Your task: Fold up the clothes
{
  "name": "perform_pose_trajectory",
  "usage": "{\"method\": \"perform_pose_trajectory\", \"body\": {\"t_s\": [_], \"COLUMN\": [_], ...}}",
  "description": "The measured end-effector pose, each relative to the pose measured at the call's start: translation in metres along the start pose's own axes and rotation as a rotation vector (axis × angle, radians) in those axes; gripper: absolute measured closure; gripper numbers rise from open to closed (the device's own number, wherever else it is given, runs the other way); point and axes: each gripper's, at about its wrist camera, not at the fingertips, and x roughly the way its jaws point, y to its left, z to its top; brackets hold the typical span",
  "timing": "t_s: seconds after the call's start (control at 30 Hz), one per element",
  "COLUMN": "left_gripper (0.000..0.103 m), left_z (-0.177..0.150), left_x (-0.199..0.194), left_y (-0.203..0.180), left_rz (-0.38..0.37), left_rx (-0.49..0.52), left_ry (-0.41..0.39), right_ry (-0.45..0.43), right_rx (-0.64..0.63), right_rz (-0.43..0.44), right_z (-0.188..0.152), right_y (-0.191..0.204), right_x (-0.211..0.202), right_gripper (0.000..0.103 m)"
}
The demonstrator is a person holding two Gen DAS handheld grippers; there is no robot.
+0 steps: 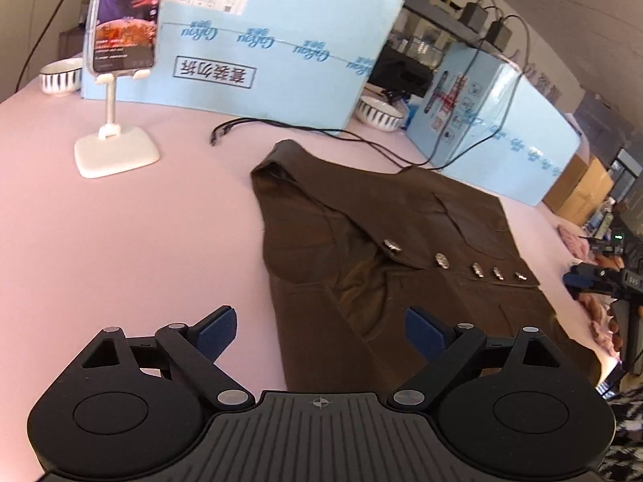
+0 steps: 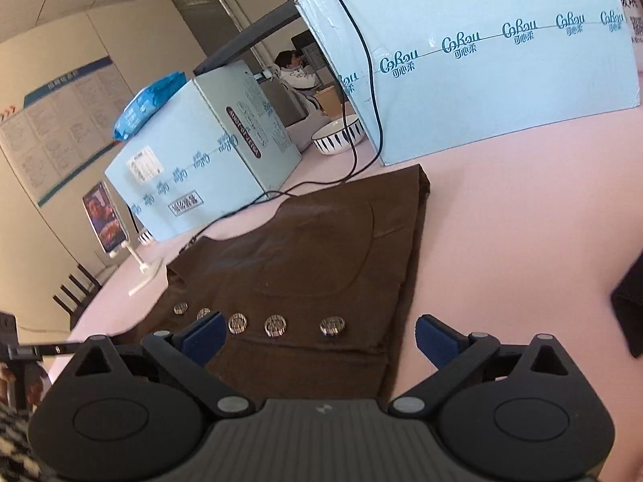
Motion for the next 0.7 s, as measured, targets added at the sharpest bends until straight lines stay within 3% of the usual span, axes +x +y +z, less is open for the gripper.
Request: {"method": "perform_pose_trajectory", "body": {"t_s": [0.13, 0.2, 0.27, 0.37, 0.43, 0.47, 0.53, 0.6, 0.7], "left_gripper": [0.009, 0.009, 0.008, 0.008, 0.007, 0.007, 0.008, 0.008, 0.007], "left_z": [-0.009, -0.016, -0.019, -0.019, -0.020, -0.021, -0.022, -0.022, -0.024], "left_x": [0.021, 0.041, 0.044, 0.044, 0.044, 0.042, 0.037, 0.029, 0.014], "left_y": [-0.008, -0.006, -0.009, -0.009, -0.006, -0.003, 0.003, 0.008, 0.019], "left_rz": [-0.004, -0.008, 0.002, 0.007, -0.003, -0.012, -0.013, 0.023, 0.089], "left_rx": [0.016, 0.000, 0.030, 0.019, 0.000, -0.022, -0.057, -0.086, -0.136], "left_ry": [0.079, 0.158, 0.135, 0.132, 0.124, 0.116, 0.107, 0.101, 0.083], "right_ry": [-0.029, -0.047, -0.059, -0.009, 0.014, 0.011, -0.020, -0.051, -0.125], "right_rx": [0.060, 0.074, 0.078, 0.046, -0.022, -0.050, -0.153, -0.151, -0.069], "right_rz": [-0.069, -0.065, -0.042, -0.006, -0.005, -0.004, -0.093, -0.156, -0.164], "right_z": [-0.026, -0.033, -0.041, -0.049, -0.055, -0.058, -0.064, -0.063, -0.062], "right_y": [-0.005, -0.005, -0.004, 0.005, 0.017, 0.022, 0.038, 0.039, 0.026], "right_x": [-0.019, -0.023, -0.024, -0.012, 0.001, 0.003, 0.002, -0.007, -0.027], "right_gripper": [0.001, 0.001, 0.001, 0.003, 0.016, 0.027, 0.049, 0.088, 0.090]}}
